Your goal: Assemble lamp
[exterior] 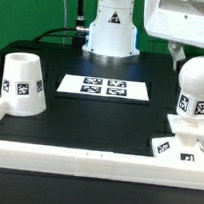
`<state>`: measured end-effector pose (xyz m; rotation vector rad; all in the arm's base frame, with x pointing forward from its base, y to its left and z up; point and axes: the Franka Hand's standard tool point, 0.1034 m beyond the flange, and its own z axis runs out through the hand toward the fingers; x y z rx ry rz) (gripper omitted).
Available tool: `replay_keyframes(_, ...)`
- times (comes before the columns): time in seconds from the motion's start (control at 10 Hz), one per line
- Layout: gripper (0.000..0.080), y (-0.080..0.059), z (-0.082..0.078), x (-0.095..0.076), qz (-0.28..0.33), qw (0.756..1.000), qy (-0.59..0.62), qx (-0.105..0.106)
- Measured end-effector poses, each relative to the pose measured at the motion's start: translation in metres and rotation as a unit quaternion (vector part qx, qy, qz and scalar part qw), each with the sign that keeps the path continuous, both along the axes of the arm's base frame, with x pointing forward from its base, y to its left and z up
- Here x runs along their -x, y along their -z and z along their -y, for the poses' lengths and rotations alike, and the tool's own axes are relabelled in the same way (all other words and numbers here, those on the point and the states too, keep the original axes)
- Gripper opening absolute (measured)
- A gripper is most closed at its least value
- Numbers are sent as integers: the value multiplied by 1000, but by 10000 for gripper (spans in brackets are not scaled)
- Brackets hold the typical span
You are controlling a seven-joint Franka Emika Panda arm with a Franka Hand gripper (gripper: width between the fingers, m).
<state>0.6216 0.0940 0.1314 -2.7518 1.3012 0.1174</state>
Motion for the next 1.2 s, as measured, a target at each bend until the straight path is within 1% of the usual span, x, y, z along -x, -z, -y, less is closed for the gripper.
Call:
replay_keyframes(0.1,688,0,0,0,2,1000,-21,-1)
replay_keyframes(0.3,698,-1,0,-1,12,993,-117,-2)
replay_keyframes(0.4,698,-2,-1,-4,20,985,-169,-2)
replay_keyframes(0.7,698,-1,0,-3,30,964,-264,-5)
replay_keyframes(0.9,698,-1,0,-3,39,939,-341,-7)
replay_keyframes(1.0,698,0,1,-4,44,920,-390,-4)
replay_keyframes(1.1,698,-1,2,-5,50,893,-447,1)
replay_keyframes(1.2,698,-1,1,-5,52,879,-474,2)
